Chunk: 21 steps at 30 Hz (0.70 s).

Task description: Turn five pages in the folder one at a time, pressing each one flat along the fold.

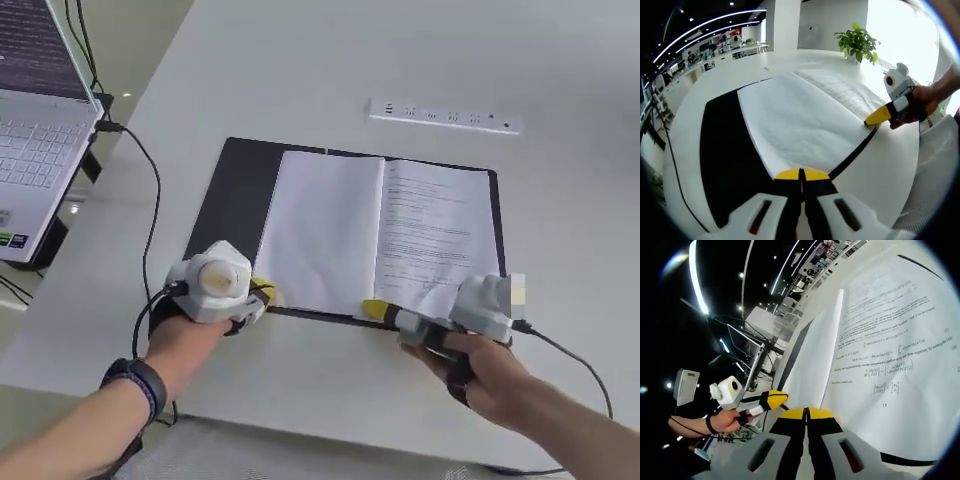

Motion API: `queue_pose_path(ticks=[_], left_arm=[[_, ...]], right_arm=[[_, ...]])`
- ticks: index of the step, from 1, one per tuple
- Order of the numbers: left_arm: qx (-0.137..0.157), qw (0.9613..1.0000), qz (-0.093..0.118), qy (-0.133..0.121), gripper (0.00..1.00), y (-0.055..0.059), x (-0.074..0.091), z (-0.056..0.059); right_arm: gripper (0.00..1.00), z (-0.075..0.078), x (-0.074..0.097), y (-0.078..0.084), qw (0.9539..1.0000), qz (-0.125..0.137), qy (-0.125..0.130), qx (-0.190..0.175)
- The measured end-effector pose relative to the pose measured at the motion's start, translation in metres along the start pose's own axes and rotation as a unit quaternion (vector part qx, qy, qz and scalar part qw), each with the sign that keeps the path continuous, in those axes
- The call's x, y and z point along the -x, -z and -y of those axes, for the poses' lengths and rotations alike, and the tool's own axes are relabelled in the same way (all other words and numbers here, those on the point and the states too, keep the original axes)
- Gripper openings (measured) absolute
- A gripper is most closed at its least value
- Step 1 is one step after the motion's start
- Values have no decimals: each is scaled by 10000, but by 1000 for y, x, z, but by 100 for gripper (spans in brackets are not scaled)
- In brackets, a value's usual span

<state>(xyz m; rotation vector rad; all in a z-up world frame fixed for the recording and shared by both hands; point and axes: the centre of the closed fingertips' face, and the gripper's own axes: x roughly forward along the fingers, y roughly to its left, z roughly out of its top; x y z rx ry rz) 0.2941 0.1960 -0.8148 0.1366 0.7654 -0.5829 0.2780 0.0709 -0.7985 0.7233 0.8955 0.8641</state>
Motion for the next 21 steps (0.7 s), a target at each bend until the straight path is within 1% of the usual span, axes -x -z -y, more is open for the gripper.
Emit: queue_pose_path(ticks=[5,8,9,10,11,13,15,17,19,20,21], left_arm=[[-23,9999,-78,-72,0,1,-3,-1],[65,9999,-107,-84,0,1,-4,-1],[470,9989,-95,7,1,1,-4,2],[530,9986,-63,35,2,0,-3,3],[456,9989,-71,1,3,1,-3,1],[342,9993,-125,-40,3,2,-2,1],[316,9994,-110,-41,6,-1,0,3],[261,9996,-88,-63,7,-6,4,5],[269,9996,-51,-76,9,-11,9,7],[271,9996,7,-85,9,-14,11,8],[262,9996,44,-98,9,-16,12,9]], right_arm=[[0,8,7,1,9999,33,114,-35],[0,5,11,4,9999,-4,91,88],[0,5,12,4,9999,-14,93,111],[0,3,15,4,9999,-7,99,140],[0,3,16,3,9998,17,112,144],[0,2,22,-2,9998,111,136,111],[0,0,28,-7,9995,230,118,165],[1,0,33,-10,9993,271,136,207],[2,3,41,-12,9988,311,226,290],[2,8,46,-15,9984,379,320,271],[2,9,49,-17,9981,436,350,271]])
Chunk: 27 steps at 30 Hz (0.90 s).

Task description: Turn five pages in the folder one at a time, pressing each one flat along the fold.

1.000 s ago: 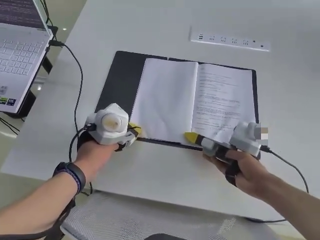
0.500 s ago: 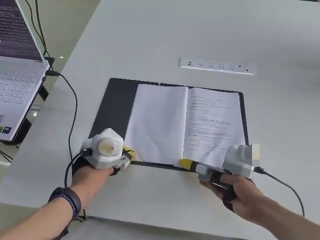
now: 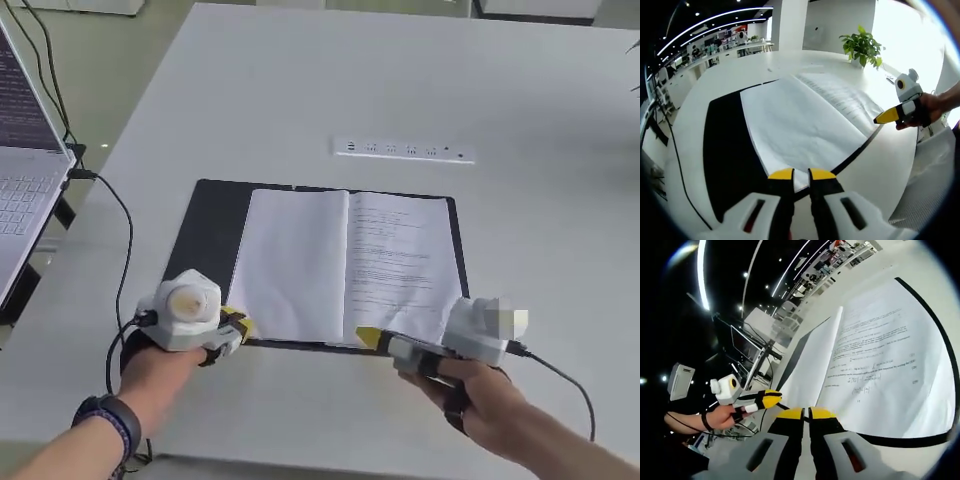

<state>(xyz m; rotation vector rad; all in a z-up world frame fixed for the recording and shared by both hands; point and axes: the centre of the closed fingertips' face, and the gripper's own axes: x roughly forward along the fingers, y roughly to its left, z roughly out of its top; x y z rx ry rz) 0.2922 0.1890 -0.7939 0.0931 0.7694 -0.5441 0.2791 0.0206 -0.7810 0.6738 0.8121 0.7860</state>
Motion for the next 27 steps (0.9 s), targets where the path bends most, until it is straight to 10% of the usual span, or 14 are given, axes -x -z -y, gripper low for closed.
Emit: queue_pose_path(ticks=[14,27], left_arm=[[-32,9992,391,53,19,-24,21,18],[-570,9960,673,129,31,-53,49,23]], right_arm=[[17,27,51,-25,9954,277,616,674],[34,29,98,-49,9766,249,1075,1847]])
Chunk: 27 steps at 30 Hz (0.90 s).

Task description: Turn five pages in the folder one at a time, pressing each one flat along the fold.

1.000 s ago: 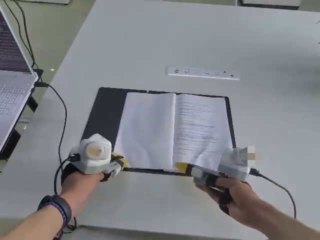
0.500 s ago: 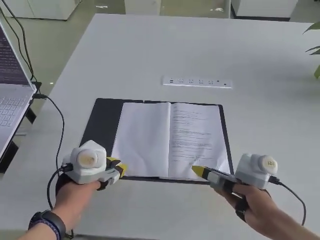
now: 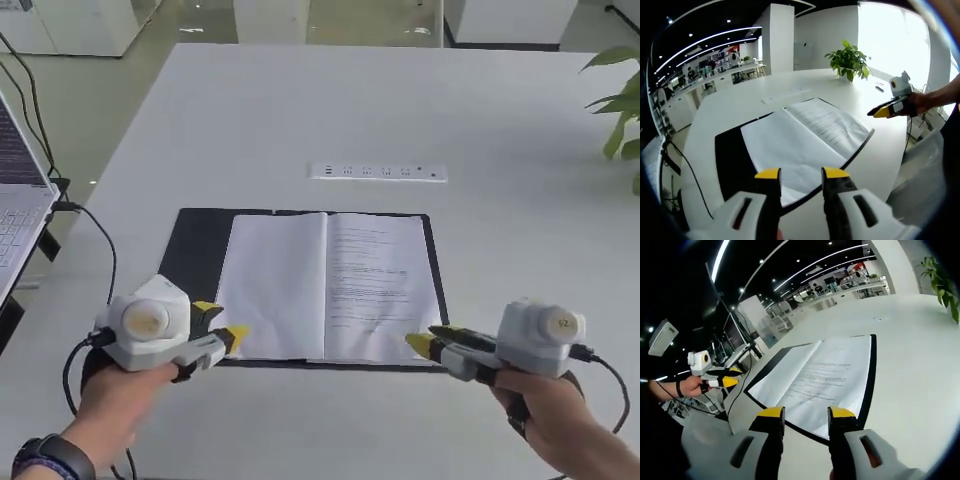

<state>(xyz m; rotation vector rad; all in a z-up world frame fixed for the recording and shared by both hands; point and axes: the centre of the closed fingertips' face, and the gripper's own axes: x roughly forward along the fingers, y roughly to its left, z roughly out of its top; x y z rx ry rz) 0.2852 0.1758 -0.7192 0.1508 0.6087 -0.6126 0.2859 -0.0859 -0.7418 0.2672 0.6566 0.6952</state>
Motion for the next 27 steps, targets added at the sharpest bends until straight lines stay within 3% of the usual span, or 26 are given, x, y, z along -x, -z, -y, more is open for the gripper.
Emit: queue_pose_path(ticks=[6,10,13,19,23,27], left_arm=[[-104,9999,119,-19,37,-10,20,-3],[8,9995,294,-59,40,-18,36,-5],[36,9994,320,-98,43,-20,44,-6],[361,9979,451,-293,52,-23,60,-7],[487,9975,399,-321,60,-20,64,-1],[656,9963,420,-363,63,-15,69,7]], right_arm=[[40,3,23,-18,9996,162,80,231],[48,4,36,-28,9987,390,197,254],[51,4,45,-28,9980,327,332,420],[59,-4,59,-28,9970,434,439,465],[63,-8,64,-17,9971,278,552,440],[66,-17,67,-15,9967,338,600,419]])
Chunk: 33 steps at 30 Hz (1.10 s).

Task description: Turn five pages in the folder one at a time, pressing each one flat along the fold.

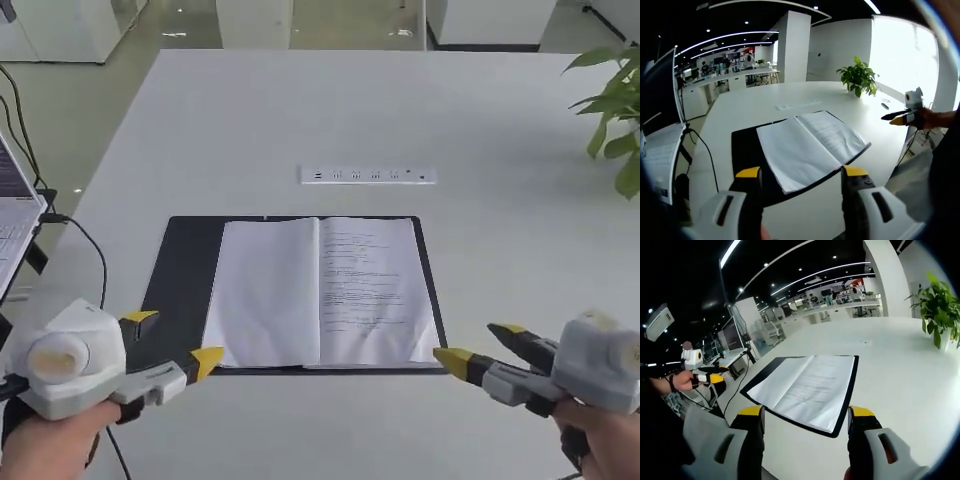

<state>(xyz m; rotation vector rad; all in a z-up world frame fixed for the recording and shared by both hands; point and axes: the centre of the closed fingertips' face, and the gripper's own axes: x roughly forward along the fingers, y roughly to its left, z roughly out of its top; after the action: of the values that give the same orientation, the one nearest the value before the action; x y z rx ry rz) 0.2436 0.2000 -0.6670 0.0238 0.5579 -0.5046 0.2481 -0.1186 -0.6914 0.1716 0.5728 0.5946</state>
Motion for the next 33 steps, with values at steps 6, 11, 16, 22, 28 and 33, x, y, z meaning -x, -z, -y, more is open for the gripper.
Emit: queue_pose_path(ticks=[6,11,16,22,28,33], left_arm=[[108,9999,-60,23,69,8,2,0],[56,9997,-212,100,72,16,3,2],[55,9996,-249,153,73,16,1,4],[-40,9990,-334,305,72,14,-9,12],[-109,9979,-351,529,72,6,-21,28],[-242,9954,-464,797,72,4,-36,45]], right_arm=[[71,-4,2,1,10000,-32,60,57],[72,-6,4,-1,10000,62,45,-4],[73,-9,5,1,10000,47,68,-26],[74,-9,7,3,9999,65,76,-107],[73,-5,6,14,9996,1,138,-247],[74,-7,8,16,9995,8,124,-288]])
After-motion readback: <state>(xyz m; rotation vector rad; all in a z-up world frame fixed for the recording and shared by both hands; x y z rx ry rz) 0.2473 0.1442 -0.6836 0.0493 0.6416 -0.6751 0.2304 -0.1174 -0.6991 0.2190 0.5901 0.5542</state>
